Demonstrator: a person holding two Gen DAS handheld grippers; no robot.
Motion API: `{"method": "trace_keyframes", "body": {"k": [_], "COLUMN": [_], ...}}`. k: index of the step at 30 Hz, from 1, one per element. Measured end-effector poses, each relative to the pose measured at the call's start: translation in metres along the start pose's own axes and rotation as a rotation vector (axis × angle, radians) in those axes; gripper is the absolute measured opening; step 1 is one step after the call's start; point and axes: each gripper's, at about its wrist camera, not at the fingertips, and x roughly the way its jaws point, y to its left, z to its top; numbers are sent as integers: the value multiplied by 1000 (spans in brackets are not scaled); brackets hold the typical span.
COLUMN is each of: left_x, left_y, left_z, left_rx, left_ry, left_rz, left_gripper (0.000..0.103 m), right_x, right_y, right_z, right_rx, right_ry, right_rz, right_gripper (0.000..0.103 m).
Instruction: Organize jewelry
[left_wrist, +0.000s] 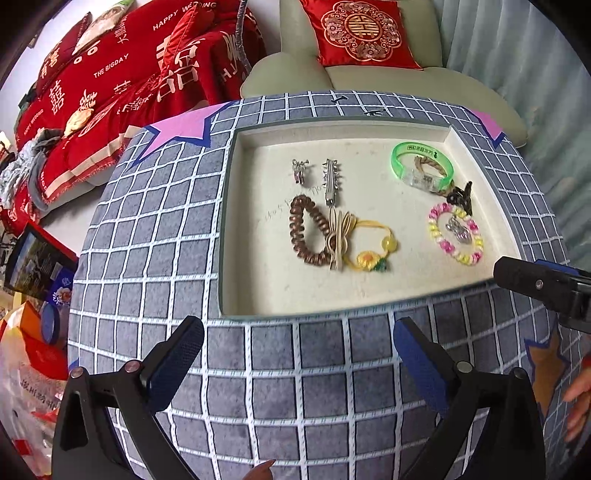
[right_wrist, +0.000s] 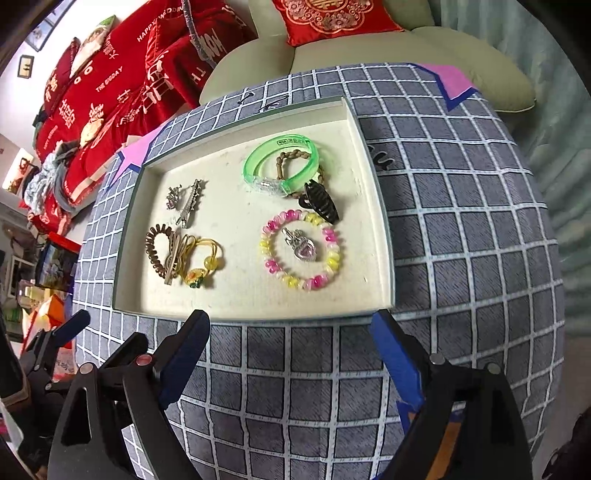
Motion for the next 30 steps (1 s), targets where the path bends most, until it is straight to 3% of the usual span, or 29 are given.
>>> {"method": "trace_keyframes", "body": {"k": [16, 30], "left_x": [-33, -85], "left_y": [16, 39], "left_z": [-52, -91], "left_rx": [12, -48], "left_ry": [-1, -50], "left_rz": [-11, -6], "left_gripper": [103, 103], "right_x": [-25, -78], "right_y": [10, 30], "right_z": [-65, -112], "right_rx": [-5, -24], "right_ry": [4, -112], "right_rz": [-82, -138], "right_gripper": [91, 91]}}
